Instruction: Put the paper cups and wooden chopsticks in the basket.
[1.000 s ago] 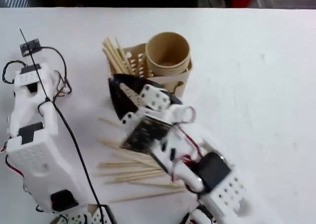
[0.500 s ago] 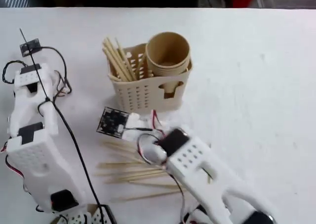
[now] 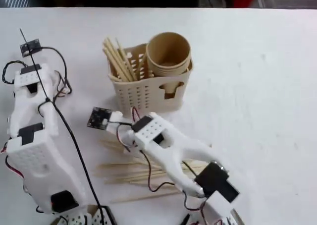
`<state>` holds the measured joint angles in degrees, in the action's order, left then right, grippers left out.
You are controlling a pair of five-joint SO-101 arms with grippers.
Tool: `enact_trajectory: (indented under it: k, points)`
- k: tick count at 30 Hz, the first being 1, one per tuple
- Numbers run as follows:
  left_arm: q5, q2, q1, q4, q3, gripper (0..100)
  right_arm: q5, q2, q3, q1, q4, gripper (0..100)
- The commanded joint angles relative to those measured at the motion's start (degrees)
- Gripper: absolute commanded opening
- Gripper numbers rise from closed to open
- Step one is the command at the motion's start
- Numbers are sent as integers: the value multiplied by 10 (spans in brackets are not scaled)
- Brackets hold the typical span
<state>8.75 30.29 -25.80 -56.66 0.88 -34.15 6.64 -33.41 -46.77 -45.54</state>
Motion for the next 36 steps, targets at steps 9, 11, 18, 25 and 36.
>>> enact_trajectory:
  k: [9,11,18,25,36]
  points:
    - [5,-2,0,11,24,184,2,-28,10,16,-14,17]
    - [5,-2,0,11,24,184,2,-71,-14,17,-12,16]
    - [5,-2,0,11,24,184,2,-287,-101,18,-12,16]
    - [5,-2,0,11,24,184,2,-548,-139,18,-8,16]
    - [5,-2,0,11,24,184,3,-582,127,22,56,16]
